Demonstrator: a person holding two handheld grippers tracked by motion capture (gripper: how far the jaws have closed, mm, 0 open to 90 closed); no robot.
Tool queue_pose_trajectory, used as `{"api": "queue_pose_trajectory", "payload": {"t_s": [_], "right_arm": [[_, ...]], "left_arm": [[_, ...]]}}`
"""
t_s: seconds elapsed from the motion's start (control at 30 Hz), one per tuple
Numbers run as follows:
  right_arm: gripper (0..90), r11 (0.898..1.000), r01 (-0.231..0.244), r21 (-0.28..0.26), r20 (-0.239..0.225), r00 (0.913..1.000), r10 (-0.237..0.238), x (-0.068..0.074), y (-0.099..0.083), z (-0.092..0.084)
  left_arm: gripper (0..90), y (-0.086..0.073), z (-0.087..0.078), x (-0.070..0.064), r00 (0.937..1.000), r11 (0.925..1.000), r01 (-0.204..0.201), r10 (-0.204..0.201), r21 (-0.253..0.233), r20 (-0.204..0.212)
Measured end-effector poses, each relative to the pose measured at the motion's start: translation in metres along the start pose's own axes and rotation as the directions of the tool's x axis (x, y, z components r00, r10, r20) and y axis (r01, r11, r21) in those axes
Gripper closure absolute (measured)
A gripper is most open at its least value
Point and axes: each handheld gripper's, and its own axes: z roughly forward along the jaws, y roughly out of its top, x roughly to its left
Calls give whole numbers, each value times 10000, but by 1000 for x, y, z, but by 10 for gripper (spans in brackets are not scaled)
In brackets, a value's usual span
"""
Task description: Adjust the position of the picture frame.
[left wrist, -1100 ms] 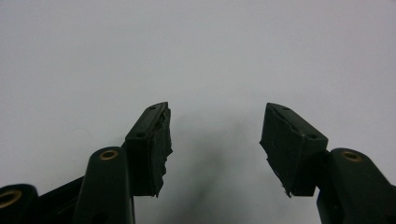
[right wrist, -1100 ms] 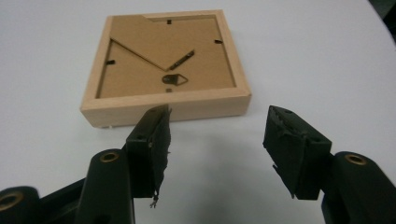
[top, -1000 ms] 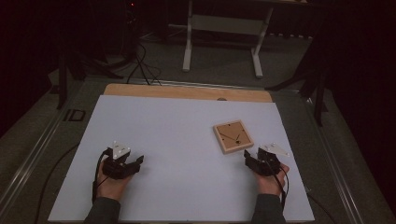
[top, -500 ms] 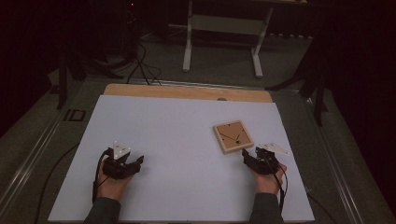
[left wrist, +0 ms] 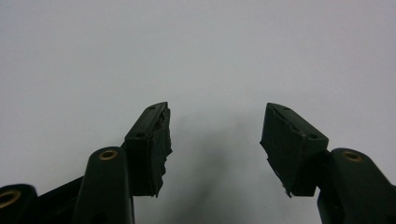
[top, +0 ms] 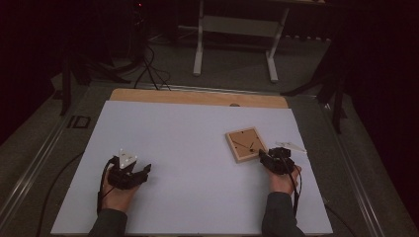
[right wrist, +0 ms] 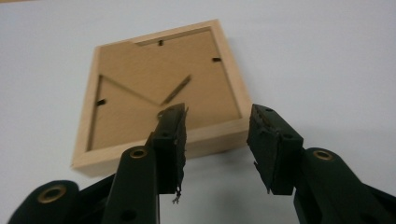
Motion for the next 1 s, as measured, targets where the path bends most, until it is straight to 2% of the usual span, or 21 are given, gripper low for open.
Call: {"api": "queue_pose_trajectory", "payload": {"t_s": [0.17, 0.4, 0.5, 0.67, 0.77, 0.93, 1.0], "right_arm": [[576, 9990, -454, 54, 199, 9988, 453, -6, 5, 3], [592, 9916, -1244, 362, 45, 9922, 1243, -7, 4, 9], [581, 9907, -1291, 438, -115, 9915, 1297, -5, 3, 11], [567, 9885, -1445, 441, -110, 9893, 1452, -5, 4, 13], [512, 9875, -1497, 489, -51, 9886, 1502, -3, 3, 15], [472, 9868, -1520, 567, 134, 9884, 1515, -3, 4, 17], [455, 9829, -1736, 623, 147, 9848, 1730, -5, 4, 19]], "left_arm": [[418, 0, 0, 0, 10000, 10000, 36, -37, -5, -58], [417, 0, 0, 1, 10000, 10000, 43, -43, -22, -76], [417, 0, -1, 1, 9999, 10000, 49, -49, -58, -90], [417, 0, -1, 2, 9999, 9999, 80, -81, -63, -110], [417, 0, -1, 1, 9999, 10000, 36, -36, -49, -131], [417, 0, -1, 2, 9999, 10000, 59, -60, -71, -129], [417, 0, -1, 2, 9999, 10000, 69, -70, -64, -143]]}}
